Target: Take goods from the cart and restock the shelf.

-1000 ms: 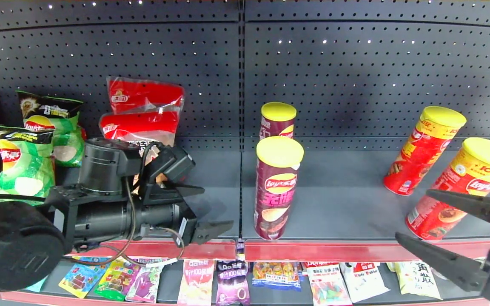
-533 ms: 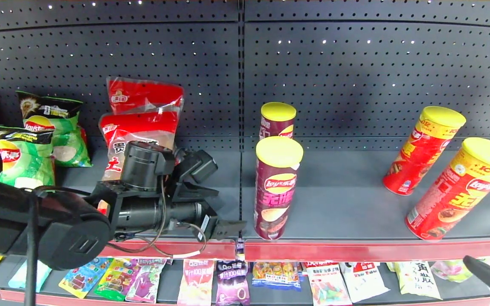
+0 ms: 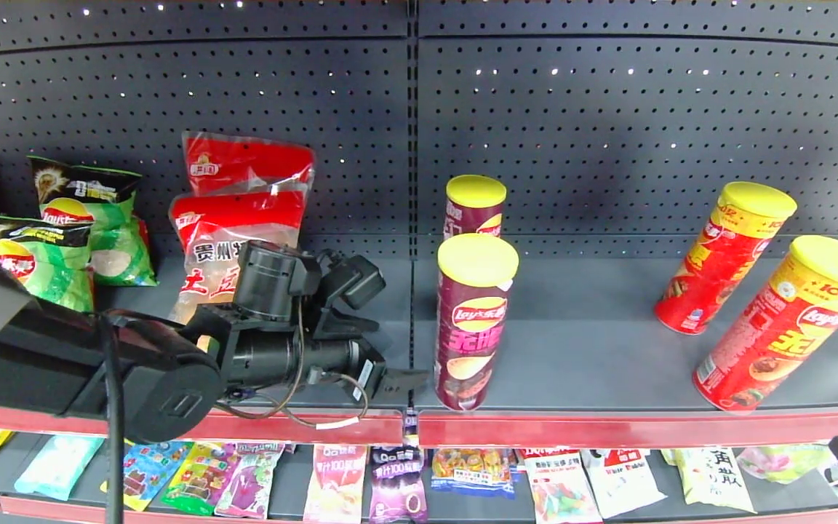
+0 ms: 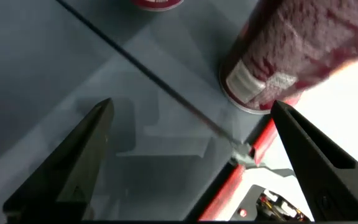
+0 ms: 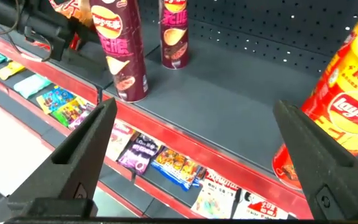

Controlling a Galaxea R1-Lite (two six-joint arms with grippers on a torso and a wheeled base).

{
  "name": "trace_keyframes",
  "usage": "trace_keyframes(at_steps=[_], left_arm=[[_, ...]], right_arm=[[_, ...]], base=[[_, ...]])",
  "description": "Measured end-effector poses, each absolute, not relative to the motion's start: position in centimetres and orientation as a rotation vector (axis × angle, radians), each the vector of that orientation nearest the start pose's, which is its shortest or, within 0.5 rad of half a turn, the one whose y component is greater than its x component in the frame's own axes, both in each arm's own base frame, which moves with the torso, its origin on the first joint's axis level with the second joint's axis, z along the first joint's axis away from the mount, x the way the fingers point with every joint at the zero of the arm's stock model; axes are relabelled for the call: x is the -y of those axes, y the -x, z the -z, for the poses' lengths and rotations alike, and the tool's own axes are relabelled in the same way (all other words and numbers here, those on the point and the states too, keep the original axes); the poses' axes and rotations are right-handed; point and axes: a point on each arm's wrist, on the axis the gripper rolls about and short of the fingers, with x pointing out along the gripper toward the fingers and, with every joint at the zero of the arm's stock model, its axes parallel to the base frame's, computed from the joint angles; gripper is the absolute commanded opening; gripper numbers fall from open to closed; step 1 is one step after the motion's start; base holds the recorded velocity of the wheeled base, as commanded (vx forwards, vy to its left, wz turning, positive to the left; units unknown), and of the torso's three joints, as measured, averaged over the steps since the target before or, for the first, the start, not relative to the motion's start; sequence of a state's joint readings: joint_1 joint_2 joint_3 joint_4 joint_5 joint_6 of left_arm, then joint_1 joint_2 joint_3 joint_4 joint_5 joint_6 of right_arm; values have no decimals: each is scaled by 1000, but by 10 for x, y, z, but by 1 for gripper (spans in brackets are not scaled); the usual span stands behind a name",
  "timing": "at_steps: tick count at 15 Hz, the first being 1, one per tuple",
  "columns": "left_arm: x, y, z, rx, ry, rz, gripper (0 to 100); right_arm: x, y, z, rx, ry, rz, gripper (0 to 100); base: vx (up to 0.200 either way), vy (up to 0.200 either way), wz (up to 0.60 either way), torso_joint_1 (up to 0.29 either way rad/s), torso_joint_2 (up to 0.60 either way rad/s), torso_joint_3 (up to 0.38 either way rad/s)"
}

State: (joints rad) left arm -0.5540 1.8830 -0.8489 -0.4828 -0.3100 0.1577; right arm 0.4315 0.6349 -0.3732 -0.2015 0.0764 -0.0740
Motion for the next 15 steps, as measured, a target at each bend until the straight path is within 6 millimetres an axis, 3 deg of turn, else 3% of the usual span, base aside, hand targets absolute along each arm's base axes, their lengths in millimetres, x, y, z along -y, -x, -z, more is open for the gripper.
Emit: trace_keyframes(at_steps=[15], left_arm=[[197,-292,-117,-488,-212,903,100]], right_arm=[[-22,-43,-200,-36,82,-505,100]], base=[[0,0,0,0,0,0]])
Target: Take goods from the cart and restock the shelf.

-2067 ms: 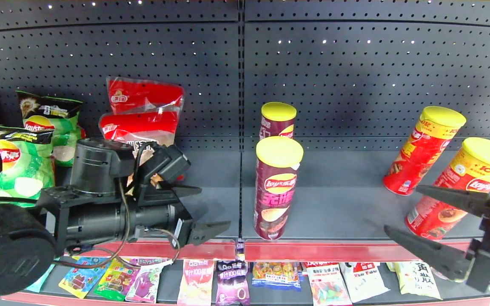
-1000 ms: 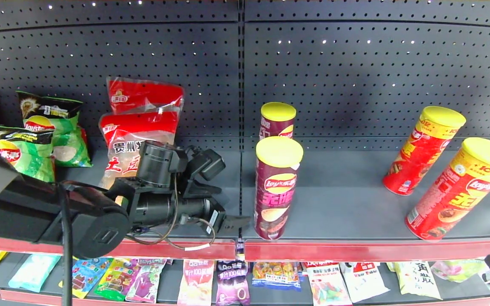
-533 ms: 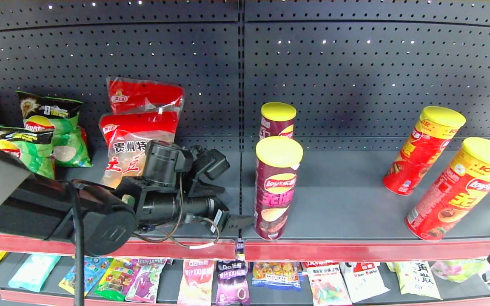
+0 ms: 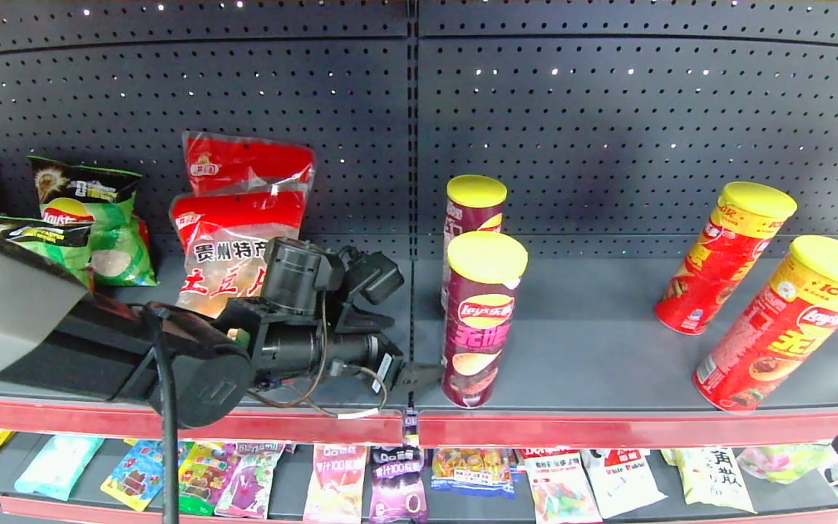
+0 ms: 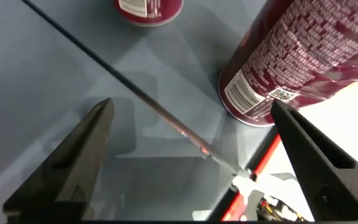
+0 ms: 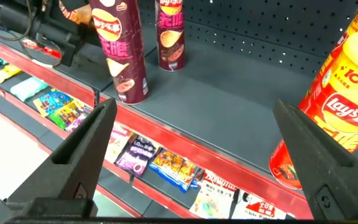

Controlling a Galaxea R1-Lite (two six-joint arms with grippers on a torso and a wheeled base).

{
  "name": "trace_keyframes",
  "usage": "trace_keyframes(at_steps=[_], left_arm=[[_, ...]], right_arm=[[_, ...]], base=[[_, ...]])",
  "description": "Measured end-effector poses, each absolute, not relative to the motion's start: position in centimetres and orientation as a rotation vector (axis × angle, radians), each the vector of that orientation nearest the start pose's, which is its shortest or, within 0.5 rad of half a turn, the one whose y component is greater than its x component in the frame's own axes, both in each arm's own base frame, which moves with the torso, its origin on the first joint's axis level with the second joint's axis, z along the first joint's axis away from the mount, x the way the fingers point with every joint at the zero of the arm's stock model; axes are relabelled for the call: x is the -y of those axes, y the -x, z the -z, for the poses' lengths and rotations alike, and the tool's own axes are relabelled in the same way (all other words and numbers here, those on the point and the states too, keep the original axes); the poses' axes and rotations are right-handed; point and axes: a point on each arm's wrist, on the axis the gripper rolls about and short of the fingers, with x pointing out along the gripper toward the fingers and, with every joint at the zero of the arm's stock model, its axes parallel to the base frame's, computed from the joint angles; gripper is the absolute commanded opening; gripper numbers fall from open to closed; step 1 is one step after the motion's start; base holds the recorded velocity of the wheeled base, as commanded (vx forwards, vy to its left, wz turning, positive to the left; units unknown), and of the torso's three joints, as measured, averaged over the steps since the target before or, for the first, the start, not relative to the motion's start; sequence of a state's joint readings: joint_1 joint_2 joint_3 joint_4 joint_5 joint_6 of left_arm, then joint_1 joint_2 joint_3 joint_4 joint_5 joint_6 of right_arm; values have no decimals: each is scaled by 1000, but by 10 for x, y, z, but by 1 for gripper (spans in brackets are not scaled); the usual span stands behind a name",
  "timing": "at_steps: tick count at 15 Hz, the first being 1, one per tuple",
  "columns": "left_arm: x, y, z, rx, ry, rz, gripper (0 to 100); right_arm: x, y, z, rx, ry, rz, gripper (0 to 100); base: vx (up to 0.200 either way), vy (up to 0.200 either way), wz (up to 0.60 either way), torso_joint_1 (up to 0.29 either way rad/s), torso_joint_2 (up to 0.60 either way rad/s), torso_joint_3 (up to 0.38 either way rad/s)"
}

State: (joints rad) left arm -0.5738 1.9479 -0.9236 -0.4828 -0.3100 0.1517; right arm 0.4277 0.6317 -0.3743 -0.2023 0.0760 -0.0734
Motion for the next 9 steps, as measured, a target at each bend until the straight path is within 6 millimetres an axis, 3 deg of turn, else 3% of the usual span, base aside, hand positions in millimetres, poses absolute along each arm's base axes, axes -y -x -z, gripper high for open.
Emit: trace_keyframes(at_steps=[9], left_arm=[[197,-294,-114,-496,-212,899,100]], right_arm=[[-22,-45,-199,-44,83,-507,100]], base=[[0,0,0,0,0,0]])
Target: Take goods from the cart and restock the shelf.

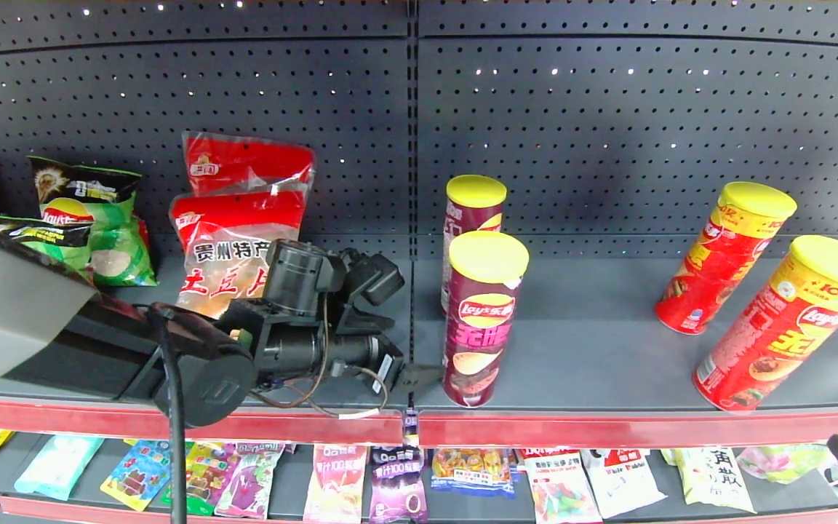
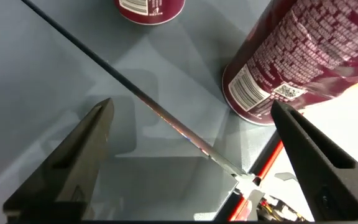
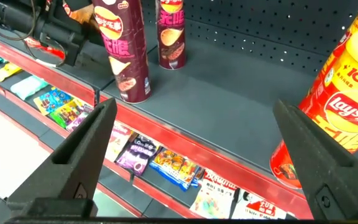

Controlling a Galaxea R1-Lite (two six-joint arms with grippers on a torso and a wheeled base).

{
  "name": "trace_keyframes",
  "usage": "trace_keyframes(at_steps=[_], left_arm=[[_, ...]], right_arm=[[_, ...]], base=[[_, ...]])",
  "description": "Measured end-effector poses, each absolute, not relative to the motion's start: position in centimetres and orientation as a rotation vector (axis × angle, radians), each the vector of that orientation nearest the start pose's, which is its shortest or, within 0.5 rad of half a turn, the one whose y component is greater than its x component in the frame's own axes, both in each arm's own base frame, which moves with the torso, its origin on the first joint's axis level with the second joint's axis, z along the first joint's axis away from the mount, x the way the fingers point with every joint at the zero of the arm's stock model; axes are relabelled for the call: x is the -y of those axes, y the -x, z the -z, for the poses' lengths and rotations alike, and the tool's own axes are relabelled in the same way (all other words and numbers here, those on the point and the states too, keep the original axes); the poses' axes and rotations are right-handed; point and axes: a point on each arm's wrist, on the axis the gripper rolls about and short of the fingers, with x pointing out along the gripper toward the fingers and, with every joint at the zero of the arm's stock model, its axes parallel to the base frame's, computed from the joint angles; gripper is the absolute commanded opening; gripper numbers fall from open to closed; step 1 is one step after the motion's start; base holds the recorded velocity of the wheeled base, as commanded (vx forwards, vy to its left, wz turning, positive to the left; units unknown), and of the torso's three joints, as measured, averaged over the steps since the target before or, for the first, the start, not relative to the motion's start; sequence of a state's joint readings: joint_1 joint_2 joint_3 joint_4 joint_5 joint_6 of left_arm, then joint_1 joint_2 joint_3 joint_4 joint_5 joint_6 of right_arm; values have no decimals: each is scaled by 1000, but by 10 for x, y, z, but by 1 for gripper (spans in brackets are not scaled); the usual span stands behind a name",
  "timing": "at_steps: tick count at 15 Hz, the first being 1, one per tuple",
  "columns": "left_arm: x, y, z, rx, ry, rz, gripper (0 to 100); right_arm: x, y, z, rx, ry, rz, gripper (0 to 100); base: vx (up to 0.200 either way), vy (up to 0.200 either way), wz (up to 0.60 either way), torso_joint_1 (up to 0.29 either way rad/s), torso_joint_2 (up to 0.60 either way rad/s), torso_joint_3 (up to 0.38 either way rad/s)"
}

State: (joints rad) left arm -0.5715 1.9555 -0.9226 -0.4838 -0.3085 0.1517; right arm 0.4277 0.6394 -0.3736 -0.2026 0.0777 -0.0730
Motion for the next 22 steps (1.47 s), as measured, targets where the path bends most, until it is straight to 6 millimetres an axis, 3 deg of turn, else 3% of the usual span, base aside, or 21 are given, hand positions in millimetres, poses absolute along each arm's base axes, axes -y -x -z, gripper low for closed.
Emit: trace_keyframes(at_steps=[4,8,11,14,16,18,20,22], left_arm=[[174,-281,-124,-496,-194,859,100],[109,-244,-158,-457,-155,720,100],[50,-181,-192,-439,-93,559,100],[19,-94,-207,-427,-16,436,100],[9,-38,-199,-431,8,365,100],[3,15,-178,-445,13,254,100],[-1,48,-156,-457,20,86,100],[-1,64,-145,-428,80,-13,100]], right_arm=[[-22,-45,-192,-70,85,-508,100],[-19,-45,-184,-98,77,-430,100],[-12,-41,-177,-143,81,-309,100],[-6,-29,-182,-182,89,-197,100],[-2,-20,-184,-195,93,-135,100],[2,-3,-177,-259,99,-61,100],[4,12,-170,-272,93,9,100],[3,23,-162,-278,84,87,100]], base=[[0,0,0,0,0,0],[0,0,0,0,0,0],[0,0,0,0,0,0],[0,0,0,0,0,0],[0,0,0,0,0,0],[0,0,0,0,0,0],[0,0,0,0,0,0],[0,0,0,0,0,0]])
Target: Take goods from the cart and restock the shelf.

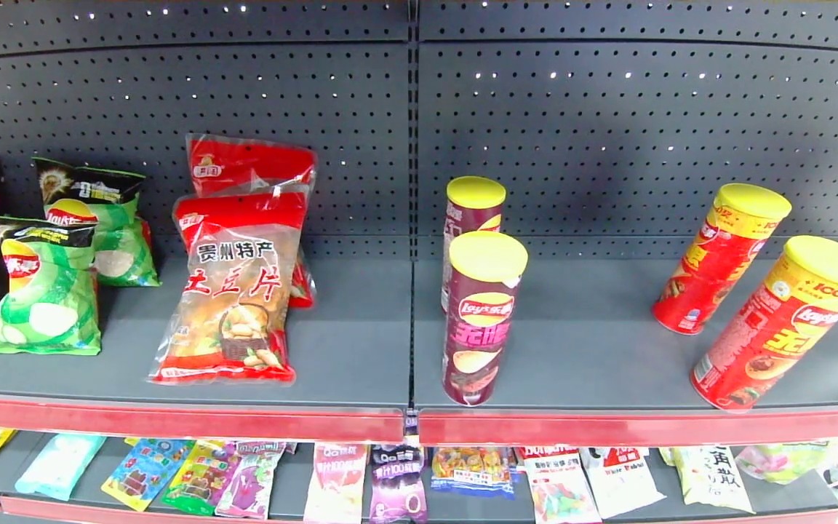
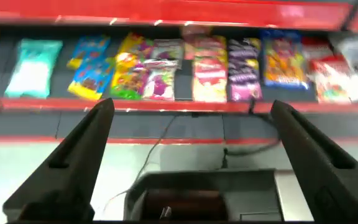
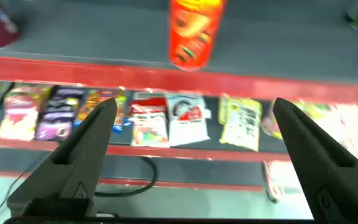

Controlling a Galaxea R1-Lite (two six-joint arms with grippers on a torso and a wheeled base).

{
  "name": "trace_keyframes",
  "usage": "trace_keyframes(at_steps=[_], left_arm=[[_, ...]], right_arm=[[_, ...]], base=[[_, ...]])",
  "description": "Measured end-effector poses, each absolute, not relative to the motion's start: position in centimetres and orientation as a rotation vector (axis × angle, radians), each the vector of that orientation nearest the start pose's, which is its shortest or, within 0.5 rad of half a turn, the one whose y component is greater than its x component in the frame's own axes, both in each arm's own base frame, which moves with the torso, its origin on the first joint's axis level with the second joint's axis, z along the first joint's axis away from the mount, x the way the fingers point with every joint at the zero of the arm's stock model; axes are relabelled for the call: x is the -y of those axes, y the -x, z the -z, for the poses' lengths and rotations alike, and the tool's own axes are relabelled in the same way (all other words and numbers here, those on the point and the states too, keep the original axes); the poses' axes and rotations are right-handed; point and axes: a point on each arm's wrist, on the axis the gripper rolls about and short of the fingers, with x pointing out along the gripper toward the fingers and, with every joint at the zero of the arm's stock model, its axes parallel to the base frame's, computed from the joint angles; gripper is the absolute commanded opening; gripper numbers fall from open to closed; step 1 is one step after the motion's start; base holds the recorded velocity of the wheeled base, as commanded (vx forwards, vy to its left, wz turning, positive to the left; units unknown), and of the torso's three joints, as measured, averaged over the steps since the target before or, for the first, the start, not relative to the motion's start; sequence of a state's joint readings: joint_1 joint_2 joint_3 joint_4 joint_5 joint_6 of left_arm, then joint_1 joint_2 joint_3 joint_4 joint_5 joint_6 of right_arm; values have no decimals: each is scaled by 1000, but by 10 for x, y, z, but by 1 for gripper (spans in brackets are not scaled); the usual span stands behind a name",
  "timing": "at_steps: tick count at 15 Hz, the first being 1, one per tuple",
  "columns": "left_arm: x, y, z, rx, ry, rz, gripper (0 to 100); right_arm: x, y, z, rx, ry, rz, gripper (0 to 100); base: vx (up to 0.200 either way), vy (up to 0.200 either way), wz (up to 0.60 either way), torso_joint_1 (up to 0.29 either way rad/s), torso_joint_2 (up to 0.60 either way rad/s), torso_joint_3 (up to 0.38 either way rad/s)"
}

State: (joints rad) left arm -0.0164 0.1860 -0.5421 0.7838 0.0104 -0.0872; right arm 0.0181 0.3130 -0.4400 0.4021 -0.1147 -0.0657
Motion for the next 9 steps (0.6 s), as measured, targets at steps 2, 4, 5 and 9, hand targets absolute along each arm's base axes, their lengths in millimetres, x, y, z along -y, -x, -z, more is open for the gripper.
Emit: trace_keyframes(at_steps=[2,4,5,9], left_arm=[[1,71,-134,-393,97,-54,100],[1,71,-124,-356,103,-68,100],[1,70,-120,-317,95,-34,100],[2,51,-116,-63,54,71,100]], right_arm=[[1,32,-146,-270,80,159,100],[-1,36,-127,-268,100,174,100],[-2,36,-119,-259,101,153,100],[-6,24,-107,-59,97,-54,100]], base=[[0,0,0,0,0,0],[0,0,0,0,0,0],[0,0,0,0,0,0],[0,0,0,0,0,0]])
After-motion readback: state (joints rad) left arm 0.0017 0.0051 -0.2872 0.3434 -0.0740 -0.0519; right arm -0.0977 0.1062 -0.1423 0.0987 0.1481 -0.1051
